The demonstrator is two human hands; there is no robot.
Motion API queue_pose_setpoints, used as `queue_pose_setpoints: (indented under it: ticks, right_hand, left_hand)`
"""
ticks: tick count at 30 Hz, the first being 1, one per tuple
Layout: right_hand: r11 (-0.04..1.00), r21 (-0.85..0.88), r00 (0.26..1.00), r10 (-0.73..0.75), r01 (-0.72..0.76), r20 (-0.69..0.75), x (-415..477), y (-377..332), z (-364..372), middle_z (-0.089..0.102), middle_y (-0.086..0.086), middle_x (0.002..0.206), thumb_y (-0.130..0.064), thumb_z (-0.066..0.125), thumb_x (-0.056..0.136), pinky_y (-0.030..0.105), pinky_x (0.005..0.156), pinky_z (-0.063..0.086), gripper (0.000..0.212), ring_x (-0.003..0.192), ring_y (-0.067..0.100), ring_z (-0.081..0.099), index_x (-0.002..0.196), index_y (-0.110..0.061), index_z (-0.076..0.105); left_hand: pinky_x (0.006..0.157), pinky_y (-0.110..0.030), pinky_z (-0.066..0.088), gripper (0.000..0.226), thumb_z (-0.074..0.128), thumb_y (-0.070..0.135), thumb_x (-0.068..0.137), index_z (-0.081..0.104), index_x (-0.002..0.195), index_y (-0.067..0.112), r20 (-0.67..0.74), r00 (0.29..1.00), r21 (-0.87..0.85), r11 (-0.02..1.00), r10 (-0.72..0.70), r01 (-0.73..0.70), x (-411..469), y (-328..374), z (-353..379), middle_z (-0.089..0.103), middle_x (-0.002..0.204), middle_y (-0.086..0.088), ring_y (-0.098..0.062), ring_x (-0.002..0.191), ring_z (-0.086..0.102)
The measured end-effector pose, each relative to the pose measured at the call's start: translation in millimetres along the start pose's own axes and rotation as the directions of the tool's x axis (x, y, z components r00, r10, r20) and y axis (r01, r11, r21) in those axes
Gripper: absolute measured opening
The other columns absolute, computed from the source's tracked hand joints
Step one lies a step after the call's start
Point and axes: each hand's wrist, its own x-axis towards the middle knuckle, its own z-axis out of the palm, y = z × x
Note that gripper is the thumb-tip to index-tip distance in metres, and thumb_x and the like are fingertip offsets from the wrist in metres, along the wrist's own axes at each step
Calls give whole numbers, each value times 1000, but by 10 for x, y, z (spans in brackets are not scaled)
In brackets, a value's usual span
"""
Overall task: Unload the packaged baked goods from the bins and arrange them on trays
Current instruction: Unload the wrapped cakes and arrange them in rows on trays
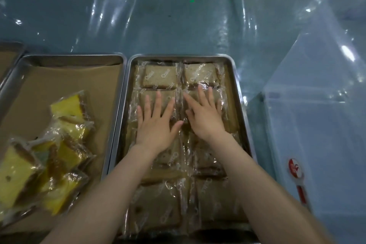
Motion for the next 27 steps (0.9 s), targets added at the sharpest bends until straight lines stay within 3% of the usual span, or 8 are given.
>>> queue_pose_setpoints:
  ticks: [3, 7, 11, 14, 16, 22, 24, 27]
  right_hand:
    - [997, -76, 998, 12, -8, 60, 9, 125, 37, -20, 1, 157, -33, 38, 99, 46, 109, -19, 60, 139, 29, -29, 146, -51, 5]
    - [995, -3, 995, 96, -96, 33, -118, 145, 59, -14, -1, 158, -25, 50, 94, 47, 112, -15, 66, 140, 26, -25, 144, -51, 16]
    - [995, 34, 995, 93, -91, -46, -79, 45, -21, -11, -6, 157, -27, 53, 90, 49, 109, -19, 67, 139, 23, -28, 144, -48, 20]
    - [994, 94, 989, 73, -61, -131, 202, -40, -135, -4, -6, 159, -28, 50, 92, 53, 113, -10, 64, 141, 20, -24, 147, -43, 21]
    - [995, 80, 991, 75, -67, -108, 452, -85, -194, -2, -1, 160, -28, 43, 96, 53, 114, -6, 60, 144, 22, -18, 149, -40, 19]
    - [986, -118, 991, 124, -117, 57, 727, 101, -140, -5, 2, 160, -43, 32, 100, 59, 112, -11, 54, 144, 32, -17, 148, -46, 8]
    - [982, -129, 989, 143, -136, 44, 681, 140, -103, -7, 2, 160, -45, 32, 99, 60, 108, -16, 55, 143, 34, -19, 148, -46, 6]
    - [991, -54, 993, 119, -119, -14, 615, 92, -97, -6, 1, 160, -47, 33, 98, 54, 106, -18, 58, 141, 31, -24, 148, -43, 5]
  left_hand:
    - [109, -53, -16, 68, 6, 70, 84, -14, 142, 43, 31, 1000, 11, 1000, 3, -3, 36, -35, 67, -24, 152, -2, -32, 136, -28]
    - [109, -52, -16, 68, 0, 71, 81, -12, 143, 44, 28, 1000, -14, 1000, 6, -6, -36, 22, 106, -23, 152, -1, -33, 137, -25]
    - [108, -52, -17, 71, -3, 72, 80, -8, 145, 43, -6, 1000, -13, 1000, -6, 6, -51, 58, 80, -23, 153, -2, -32, 138, -25]
    - [108, -50, -19, 70, 2, 70, 83, -11, 146, 40, -82, 996, 13, 1000, 23, -22, 67, 38, 29, -24, 154, -3, -30, 138, -28]
    - [110, -49, -16, 71, 7, 69, 85, -10, 147, 38, -100, 994, 8, 1000, 30, -29, 278, 17, -39, -22, 154, -5, -31, 139, -25]
    - [113, -51, -8, 72, 5, 69, 84, 5, 149, 36, 7, 1000, 38, 999, 19, -19, 766, -146, -122, -8, 158, -5, -32, 142, -14]
    - [113, -50, -8, 73, 2, 70, 83, 7, 148, 37, -5, 1000, 34, 999, 27, -27, 747, -161, -109, -5, 158, -4, -31, 143, -12]
    - [112, -48, -12, 72, 4, 70, 84, -4, 148, 37, -55, 998, 30, 999, 29, -27, 645, -170, -131, -14, 156, -3, -28, 142, -16]
